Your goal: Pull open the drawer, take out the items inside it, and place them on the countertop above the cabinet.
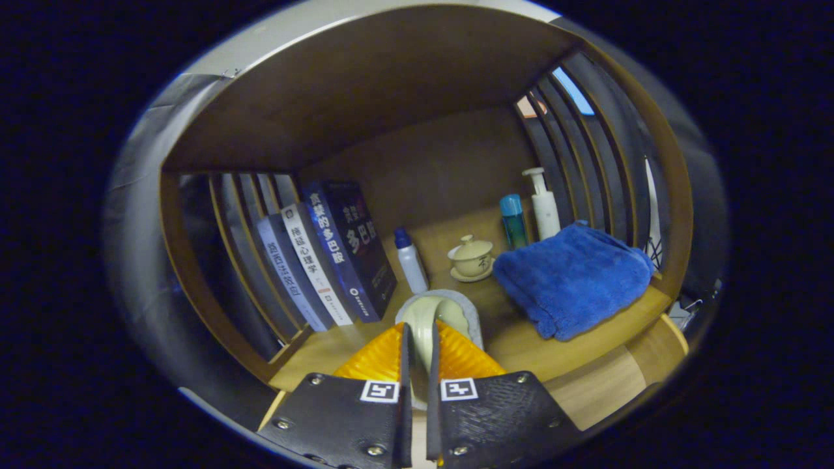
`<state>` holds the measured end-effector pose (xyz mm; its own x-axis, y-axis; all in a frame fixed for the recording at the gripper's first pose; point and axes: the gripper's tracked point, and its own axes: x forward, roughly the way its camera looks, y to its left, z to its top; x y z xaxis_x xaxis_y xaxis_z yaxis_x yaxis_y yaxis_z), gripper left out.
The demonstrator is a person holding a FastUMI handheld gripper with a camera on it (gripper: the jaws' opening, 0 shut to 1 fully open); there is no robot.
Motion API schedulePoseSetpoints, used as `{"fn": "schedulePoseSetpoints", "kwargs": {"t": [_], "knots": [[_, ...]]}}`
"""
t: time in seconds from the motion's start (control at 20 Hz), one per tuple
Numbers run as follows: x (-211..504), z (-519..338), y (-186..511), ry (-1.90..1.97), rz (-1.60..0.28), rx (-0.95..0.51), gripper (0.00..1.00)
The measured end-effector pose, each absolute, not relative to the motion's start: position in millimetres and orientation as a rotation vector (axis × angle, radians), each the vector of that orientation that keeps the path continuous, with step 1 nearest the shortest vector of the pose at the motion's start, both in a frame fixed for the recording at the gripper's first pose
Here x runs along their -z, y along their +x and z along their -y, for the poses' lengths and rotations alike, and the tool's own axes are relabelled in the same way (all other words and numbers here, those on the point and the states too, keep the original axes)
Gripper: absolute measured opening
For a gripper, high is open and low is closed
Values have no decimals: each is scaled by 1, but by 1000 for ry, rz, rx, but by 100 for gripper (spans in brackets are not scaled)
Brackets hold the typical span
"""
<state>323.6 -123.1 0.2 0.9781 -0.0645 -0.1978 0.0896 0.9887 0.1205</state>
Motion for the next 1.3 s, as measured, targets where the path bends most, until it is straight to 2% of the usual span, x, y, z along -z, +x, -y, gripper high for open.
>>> {"fn": "schedulePoseSetpoints", "kwargs": {"t": [0.25,0.8,0.95,1.05,1.3], "knots": [[23,126,355,188,-205,95,9],[28,149,392,285,-181,163,9],[25,150,390,265,-187,188,15],[26,154,383,275,-221,215,23],[19,158,353,215,-265,266,83]]}}
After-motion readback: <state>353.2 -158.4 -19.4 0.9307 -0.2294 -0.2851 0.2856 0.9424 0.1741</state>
